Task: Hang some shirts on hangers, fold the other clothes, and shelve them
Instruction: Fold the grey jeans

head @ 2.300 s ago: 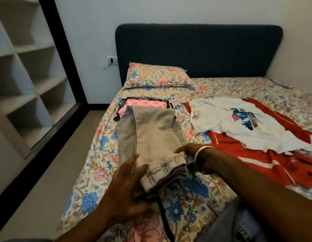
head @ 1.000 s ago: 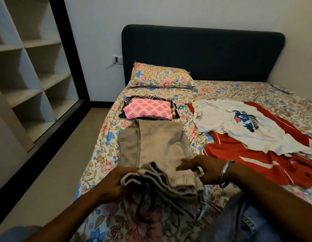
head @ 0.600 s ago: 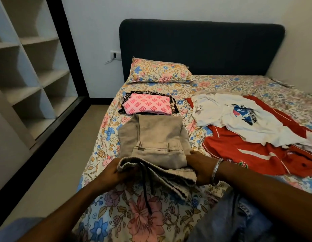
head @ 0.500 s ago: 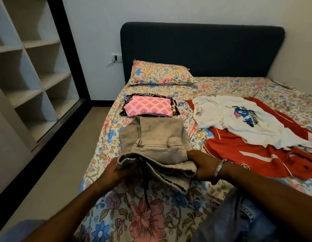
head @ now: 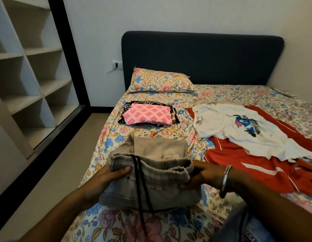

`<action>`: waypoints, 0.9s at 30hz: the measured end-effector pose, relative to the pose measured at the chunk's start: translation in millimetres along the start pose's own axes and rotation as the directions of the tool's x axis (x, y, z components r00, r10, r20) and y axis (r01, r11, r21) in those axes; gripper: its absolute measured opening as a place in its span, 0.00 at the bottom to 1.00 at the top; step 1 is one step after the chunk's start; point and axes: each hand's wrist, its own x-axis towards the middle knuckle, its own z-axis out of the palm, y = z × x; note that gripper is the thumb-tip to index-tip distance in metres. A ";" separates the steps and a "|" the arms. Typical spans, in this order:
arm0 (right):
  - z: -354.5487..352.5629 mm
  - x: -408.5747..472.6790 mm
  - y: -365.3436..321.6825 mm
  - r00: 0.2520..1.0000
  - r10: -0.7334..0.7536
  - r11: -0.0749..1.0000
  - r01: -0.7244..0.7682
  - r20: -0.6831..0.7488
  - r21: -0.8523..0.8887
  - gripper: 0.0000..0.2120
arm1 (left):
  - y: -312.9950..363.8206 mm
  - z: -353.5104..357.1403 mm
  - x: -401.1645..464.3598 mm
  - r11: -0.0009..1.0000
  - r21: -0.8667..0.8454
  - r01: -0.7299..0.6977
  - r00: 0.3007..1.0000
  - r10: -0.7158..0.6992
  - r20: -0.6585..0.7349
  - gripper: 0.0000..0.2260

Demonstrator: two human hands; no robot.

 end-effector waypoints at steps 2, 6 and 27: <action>2.0 10.1 -4.8 0.987 -0.029 0.983 0.057 -0.157 0.176 0.21 | 12.1 -0.3 15.0 0.993 -0.100 0.062 0.994 -0.071 -0.087 0.26; -8.2 41.3 -18.5 0.909 0.073 0.842 0.165 -0.411 0.514 0.19 | 48.2 -8.5 64.6 0.961 -0.176 0.211 0.967 -0.232 -0.107 0.21; -49.8 114.5 27.1 0.505 -0.122 0.939 -0.219 -0.855 -0.263 0.29 | -11.2 -16.9 115.2 0.380 0.909 0.172 0.744 0.554 -0.372 0.26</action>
